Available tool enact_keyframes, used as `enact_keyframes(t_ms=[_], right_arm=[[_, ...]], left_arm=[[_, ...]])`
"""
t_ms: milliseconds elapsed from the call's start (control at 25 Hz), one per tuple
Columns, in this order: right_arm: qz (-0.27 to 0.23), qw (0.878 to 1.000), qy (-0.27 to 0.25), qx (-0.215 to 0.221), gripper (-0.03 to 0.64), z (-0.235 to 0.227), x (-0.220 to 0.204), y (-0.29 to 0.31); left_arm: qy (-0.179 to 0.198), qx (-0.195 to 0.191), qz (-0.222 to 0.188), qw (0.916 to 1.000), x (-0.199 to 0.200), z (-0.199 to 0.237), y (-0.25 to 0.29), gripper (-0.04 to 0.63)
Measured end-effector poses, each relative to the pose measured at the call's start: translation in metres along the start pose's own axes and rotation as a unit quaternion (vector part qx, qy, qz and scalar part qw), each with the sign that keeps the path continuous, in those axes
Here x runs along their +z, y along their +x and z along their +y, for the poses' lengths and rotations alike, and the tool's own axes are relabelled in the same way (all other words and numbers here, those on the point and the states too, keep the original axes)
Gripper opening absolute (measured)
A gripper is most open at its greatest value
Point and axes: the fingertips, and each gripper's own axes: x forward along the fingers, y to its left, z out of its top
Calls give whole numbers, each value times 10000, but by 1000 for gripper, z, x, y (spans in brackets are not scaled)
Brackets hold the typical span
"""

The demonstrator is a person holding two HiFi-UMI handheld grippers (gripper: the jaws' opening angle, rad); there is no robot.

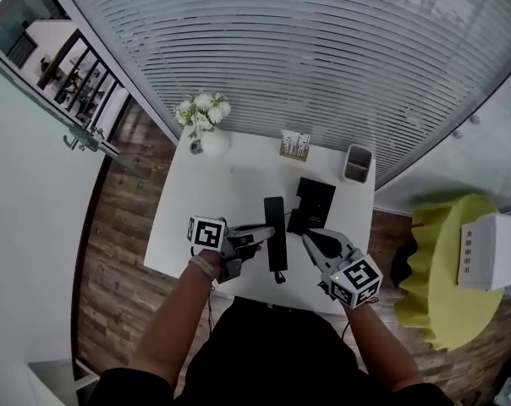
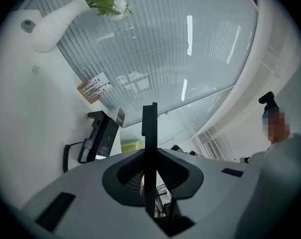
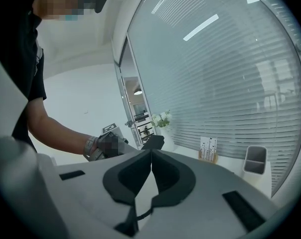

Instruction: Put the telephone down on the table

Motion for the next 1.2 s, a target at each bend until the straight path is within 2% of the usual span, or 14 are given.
enact_keyframes(t_ms=[280,800,1200], right_arm=[[122,9996,-66,238,23,13,-8,13],[206,9993,20,-303,23,36,-13,68],[231,9987,143,-433,23,48,-16,109]], left_arm=[[-50,67,-247,9997,-2,2,-24,75],[-117,135,286,9994,14,39,-85,75],[-130,223,596,9979,29,67,-110,75]])
